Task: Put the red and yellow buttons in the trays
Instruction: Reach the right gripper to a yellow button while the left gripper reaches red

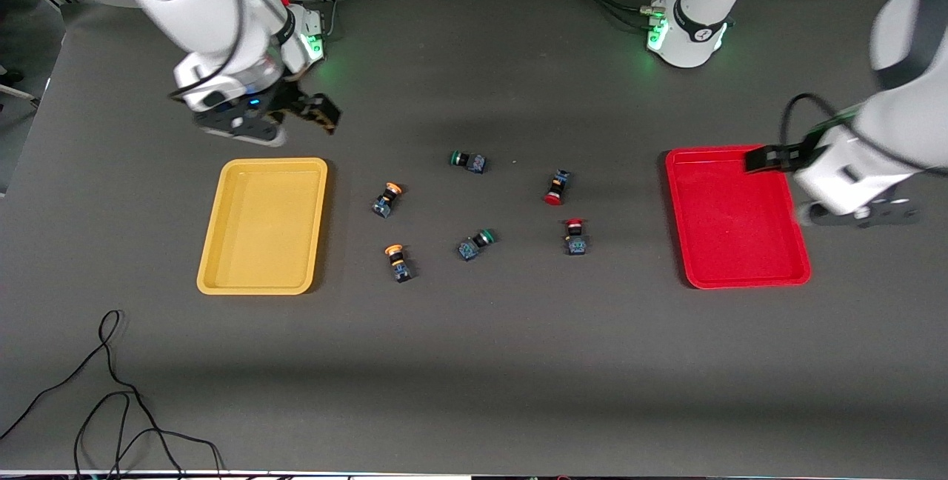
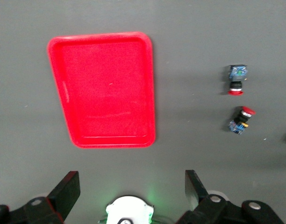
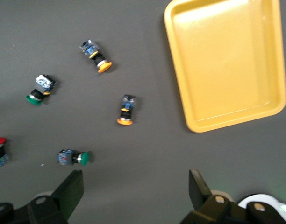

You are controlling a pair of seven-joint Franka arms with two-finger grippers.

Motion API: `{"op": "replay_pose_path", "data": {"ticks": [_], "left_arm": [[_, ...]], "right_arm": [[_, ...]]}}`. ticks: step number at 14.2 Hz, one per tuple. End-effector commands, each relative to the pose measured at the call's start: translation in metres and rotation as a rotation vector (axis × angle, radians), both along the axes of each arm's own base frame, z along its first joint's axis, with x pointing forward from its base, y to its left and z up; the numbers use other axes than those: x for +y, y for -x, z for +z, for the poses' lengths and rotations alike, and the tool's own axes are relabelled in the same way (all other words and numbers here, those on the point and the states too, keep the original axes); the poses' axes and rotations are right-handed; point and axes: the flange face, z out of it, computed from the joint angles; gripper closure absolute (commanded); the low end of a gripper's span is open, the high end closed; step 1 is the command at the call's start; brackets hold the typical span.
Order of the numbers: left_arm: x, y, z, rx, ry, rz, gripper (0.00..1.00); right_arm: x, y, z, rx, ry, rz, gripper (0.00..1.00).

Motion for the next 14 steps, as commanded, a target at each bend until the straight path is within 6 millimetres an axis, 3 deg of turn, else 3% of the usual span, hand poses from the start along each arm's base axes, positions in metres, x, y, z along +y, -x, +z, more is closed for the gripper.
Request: {"op": "replay_pose_path", "data": {"ticks": [1, 4, 5, 7, 8, 10, 14], "left_arm": [[-0.053, -0.006, -0.032, -0.004, -0.025, 0.023, 0.0], [-0.132, -0.003, -0.097, 0.002, -0.053, 0.064, 0.0], [-0.149, 0.002, -0.109, 0.01, -0.049, 0.07, 0.0], [-0.168, 0.004, -0.139, 0.019, -0.007, 0.076, 0.0], [-0.173, 0.004, -0.164, 0.016, 0.003, 0.08, 0.0], [-0.193, 0.015, -0.207, 0.002, 0.016, 0.072, 0.0], [-0.217, 0.017, -0.279, -0.021, 0.006, 0.114, 0.01]], "right_arm": [[-0.001, 0.007, -0.025, -0.022, -0.025, -0.071, 0.0], [0.015, 0.011, -0.085, -0.052, -0.033, -0.106, 0.0], [0.024, 0.007, -0.11, -0.052, -0.025, -0.113, 0.0], [0.044, 0.002, -0.157, -0.055, -0.009, -0.138, 0.0], [0.047, 0.0, -0.177, -0.061, -0.006, -0.146, 0.0], [0.047, -0.002, -0.214, -0.072, -0.002, -0.152, 0.0], [0.037, 0.004, -0.279, -0.105, -0.003, -0.161, 0.0]]}}
